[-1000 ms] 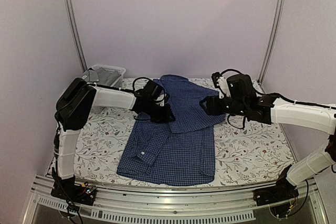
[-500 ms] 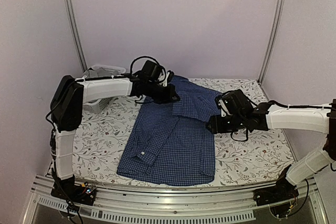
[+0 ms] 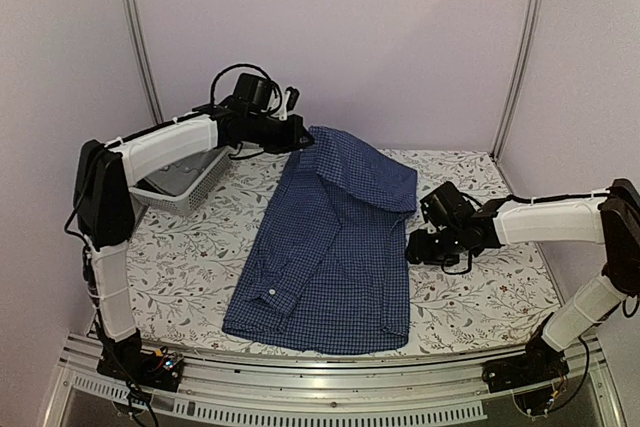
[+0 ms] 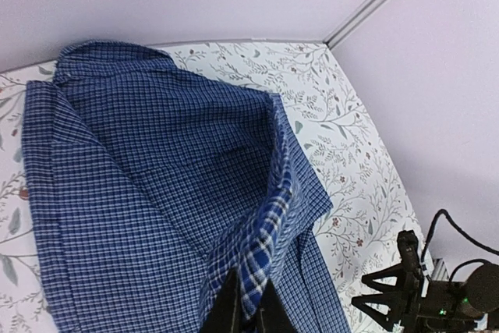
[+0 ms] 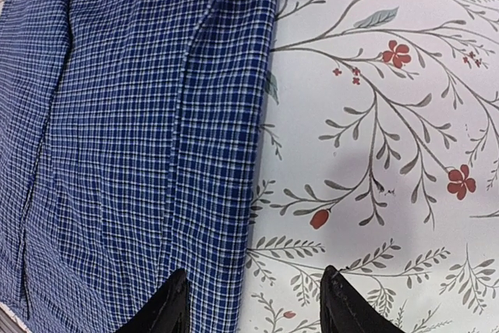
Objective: Fold and stack the long sleeve shirts
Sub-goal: Adjust the 1/3-folded tank top at the center of the board, then pick up the corner of the shirt from the center of the board.
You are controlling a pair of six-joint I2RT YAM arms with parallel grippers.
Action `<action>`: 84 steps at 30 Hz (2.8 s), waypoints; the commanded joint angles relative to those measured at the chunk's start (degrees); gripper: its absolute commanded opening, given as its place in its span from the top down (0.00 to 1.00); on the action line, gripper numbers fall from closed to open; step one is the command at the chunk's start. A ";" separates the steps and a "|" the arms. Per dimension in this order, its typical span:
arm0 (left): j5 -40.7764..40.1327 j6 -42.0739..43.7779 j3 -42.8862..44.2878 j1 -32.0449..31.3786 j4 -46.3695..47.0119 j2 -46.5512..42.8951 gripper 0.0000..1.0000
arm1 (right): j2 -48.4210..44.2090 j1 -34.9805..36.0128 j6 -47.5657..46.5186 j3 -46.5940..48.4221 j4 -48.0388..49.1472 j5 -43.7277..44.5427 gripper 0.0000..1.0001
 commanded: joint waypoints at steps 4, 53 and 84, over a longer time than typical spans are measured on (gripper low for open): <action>-1.91 3.10 0.66 3.64 -2.35 -4.44 0.94 | 6.31 -1.48 1.29 3.72 0.96 -0.02 0.49; 2.71 2.03 6.34 7.33 -2.45 5.84 0.93 | 5.47 21.91 15.96 6.99 -27.71 5.97 0.61; 2.96 1.96 7.26 7.38 -2.88 7.06 0.93 | 11.20 28.06 20.69 7.71 -32.29 10.41 0.75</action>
